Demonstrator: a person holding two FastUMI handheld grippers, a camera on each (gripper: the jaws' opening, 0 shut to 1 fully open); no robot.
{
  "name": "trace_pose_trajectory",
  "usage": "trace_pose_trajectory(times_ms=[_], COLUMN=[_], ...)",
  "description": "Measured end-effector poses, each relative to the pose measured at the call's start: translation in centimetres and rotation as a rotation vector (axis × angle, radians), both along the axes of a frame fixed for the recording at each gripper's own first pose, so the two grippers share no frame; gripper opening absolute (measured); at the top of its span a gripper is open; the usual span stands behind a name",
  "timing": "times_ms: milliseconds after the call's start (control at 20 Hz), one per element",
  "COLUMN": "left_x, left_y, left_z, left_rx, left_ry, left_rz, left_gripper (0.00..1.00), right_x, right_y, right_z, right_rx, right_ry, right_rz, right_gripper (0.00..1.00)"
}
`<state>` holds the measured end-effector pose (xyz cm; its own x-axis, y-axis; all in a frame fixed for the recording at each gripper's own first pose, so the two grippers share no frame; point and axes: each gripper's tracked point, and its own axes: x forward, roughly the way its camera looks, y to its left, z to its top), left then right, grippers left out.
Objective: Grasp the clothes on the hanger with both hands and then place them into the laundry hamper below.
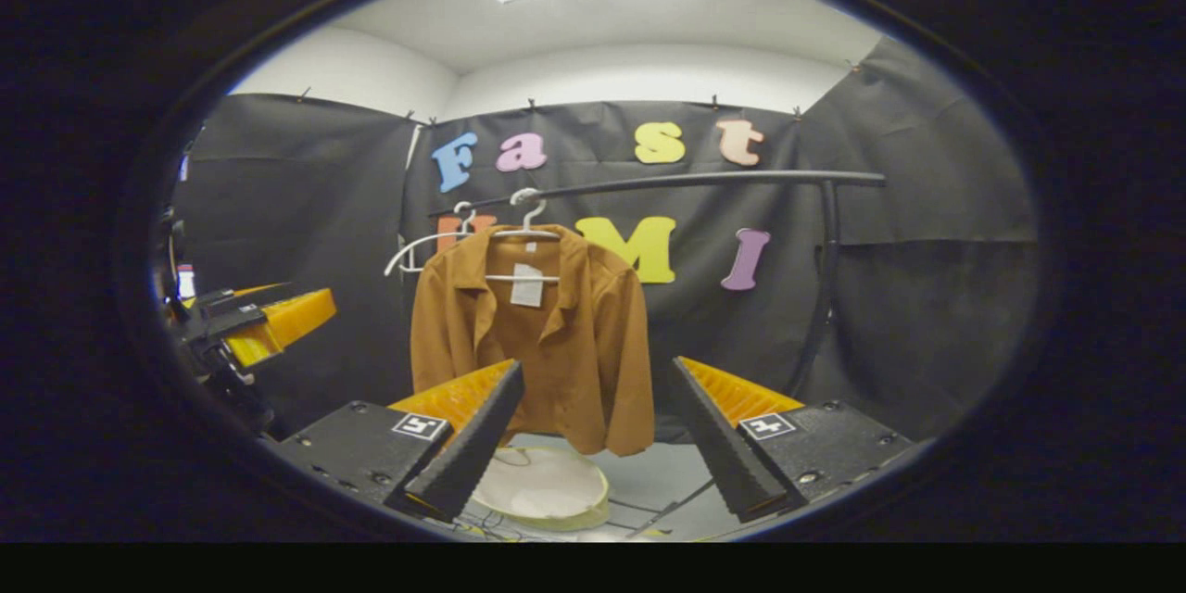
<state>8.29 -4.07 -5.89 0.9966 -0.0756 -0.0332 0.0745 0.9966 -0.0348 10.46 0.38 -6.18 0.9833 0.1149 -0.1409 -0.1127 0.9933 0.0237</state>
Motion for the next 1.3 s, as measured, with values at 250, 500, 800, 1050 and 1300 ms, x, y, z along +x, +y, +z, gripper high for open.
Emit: trace_pose_trajectory(times_ms=[250, 500, 800, 1050, 1300], left_x=[8.0, 16.1, 22.6, 25.5, 25.7], left_y=[-2.8, -3.2, -4.1, -2.0, -0.2], left_z=[-2.2, -3.7, -5.4, -7.0, -8.2], left_rx=[-0.027, -0.021, -0.034, 0.018, 0.026], left_ry=[0.018, 0.015, 0.060, 0.078, 0.102], left_rz=[0.002, 0.049, 0.106, 0.205, 0.258], left_gripper=[1.00, 1.00, 1.00, 0.97, 0.63], right_x=[9.9, 19.9, 28.3, 32.3, 34.4], right_y=[1.0, 3.7, 6.5, 7.2, 7.6], right_z=[-1.7, -2.0, -1.2, -2.7, -3.6], right_rx=[0.026, 0.018, 0.009, 0.030, 0.064], right_ry=[0.025, 0.025, 0.001, 0.041, 0.052], right_rz=[0.041, 0.126, 0.172, 0.170, 0.217], right_gripper=[1.00, 1.00, 1.00, 1.00, 0.74])
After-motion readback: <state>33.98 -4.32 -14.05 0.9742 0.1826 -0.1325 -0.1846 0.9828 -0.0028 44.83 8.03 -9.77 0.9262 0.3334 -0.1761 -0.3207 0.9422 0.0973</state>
